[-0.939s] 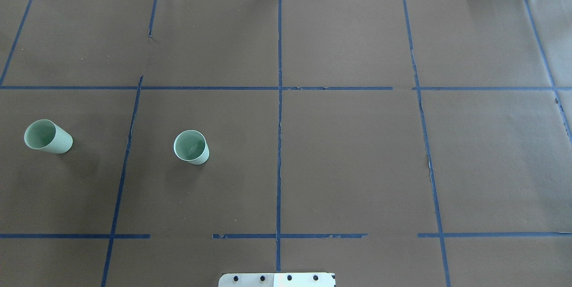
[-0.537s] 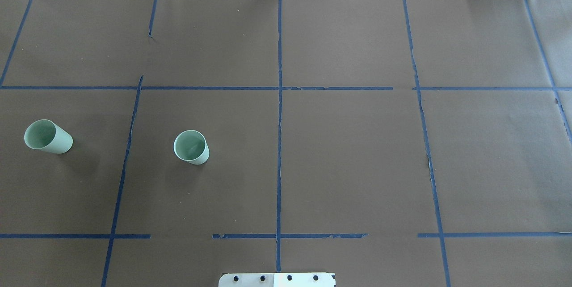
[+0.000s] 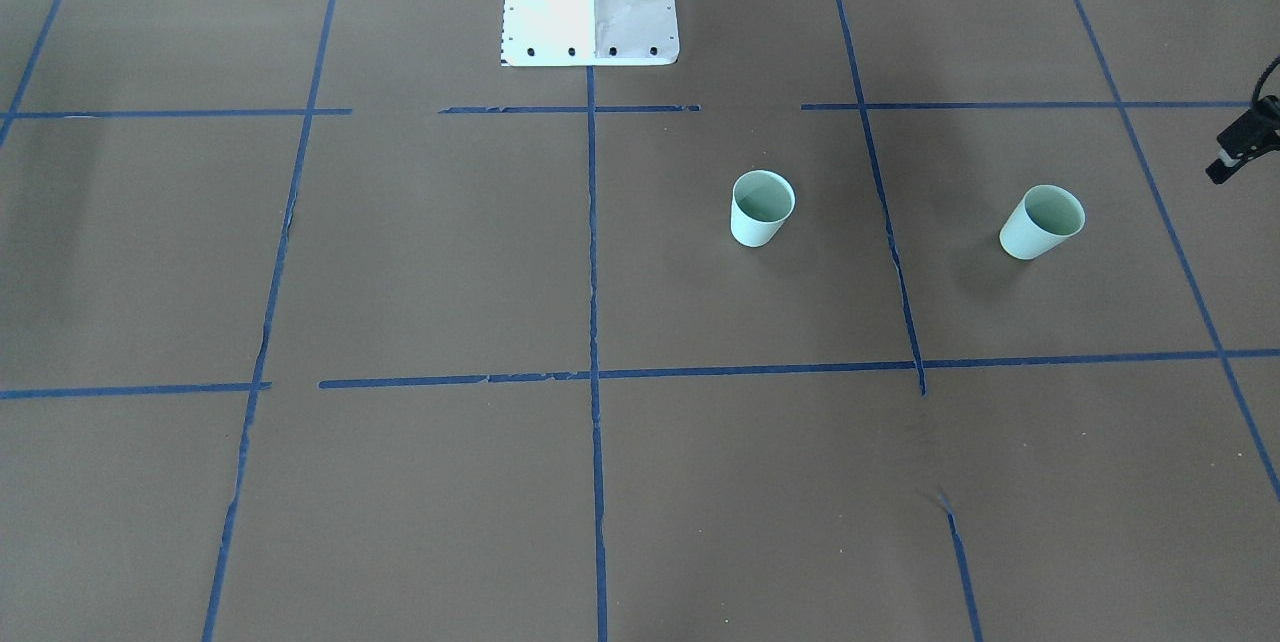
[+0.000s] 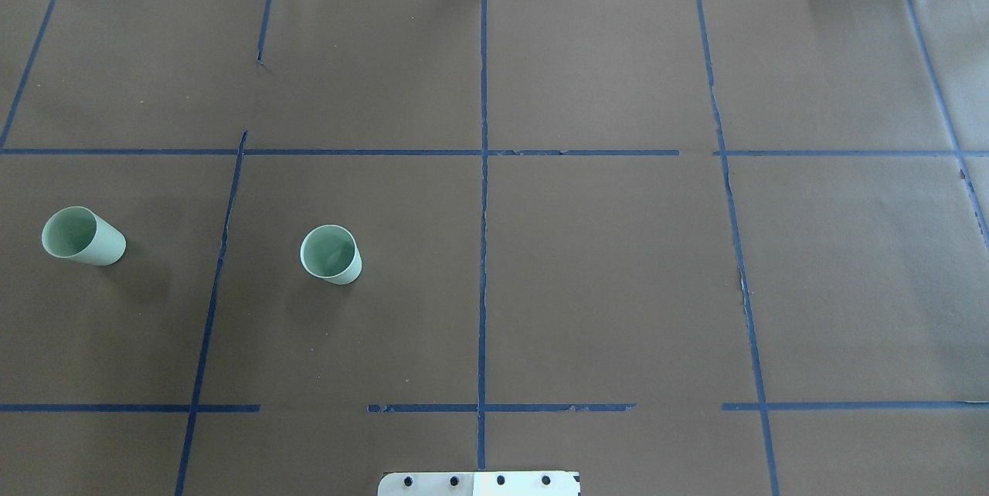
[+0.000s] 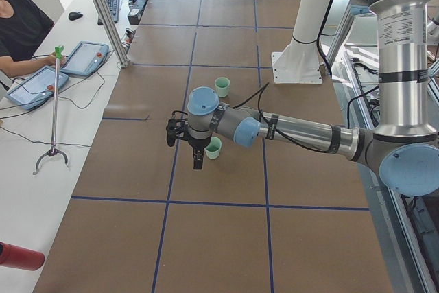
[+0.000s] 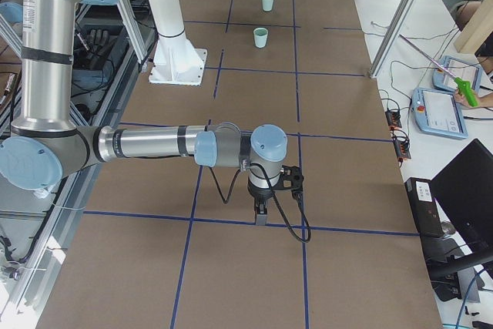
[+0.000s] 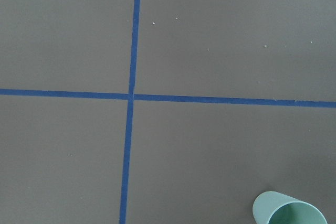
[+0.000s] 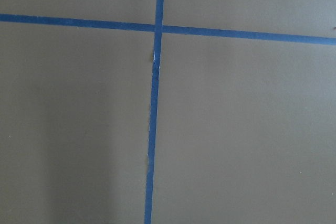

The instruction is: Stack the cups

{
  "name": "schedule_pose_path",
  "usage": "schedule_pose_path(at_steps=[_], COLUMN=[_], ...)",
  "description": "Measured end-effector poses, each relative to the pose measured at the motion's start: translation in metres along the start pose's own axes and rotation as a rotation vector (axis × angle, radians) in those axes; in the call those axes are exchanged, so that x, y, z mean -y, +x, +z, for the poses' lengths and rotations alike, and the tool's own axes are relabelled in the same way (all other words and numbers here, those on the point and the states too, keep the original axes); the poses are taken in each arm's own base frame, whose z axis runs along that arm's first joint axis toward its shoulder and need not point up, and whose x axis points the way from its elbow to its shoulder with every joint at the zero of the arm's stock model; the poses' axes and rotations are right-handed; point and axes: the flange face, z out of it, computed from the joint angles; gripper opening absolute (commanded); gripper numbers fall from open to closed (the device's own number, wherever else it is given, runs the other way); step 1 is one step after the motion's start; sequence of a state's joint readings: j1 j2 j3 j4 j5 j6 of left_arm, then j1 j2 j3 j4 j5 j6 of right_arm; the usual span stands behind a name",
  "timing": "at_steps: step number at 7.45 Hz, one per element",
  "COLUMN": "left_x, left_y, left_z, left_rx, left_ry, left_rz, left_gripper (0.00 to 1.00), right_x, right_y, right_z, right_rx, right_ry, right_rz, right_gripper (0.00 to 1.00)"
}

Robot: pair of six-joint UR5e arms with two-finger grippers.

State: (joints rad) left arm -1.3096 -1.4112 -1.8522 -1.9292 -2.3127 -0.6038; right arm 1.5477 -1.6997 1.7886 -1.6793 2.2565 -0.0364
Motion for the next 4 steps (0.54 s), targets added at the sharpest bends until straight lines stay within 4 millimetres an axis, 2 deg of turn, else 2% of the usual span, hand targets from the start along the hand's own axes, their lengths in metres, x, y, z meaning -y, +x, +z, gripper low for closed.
schedule_pose_path(at_steps=[2, 4], left_x=[-0.024, -0.033], left_y=[0.031, 0.042], left_z=[0.046, 0.079], left_rx=[-0.015, 0.004], left_ry=[-0.048, -0.058], left_rz=[-0.006, 0.021], left_gripper=[1.0, 1.0], right_x=[0.0, 0.0], right_y=[0.0, 0.0], right_z=[0.0, 0.0], right_rx=[0.0, 0.0], right_ry=[0.0, 0.0], right_rz=[0.0, 0.0], right_gripper=[1.0, 1.0])
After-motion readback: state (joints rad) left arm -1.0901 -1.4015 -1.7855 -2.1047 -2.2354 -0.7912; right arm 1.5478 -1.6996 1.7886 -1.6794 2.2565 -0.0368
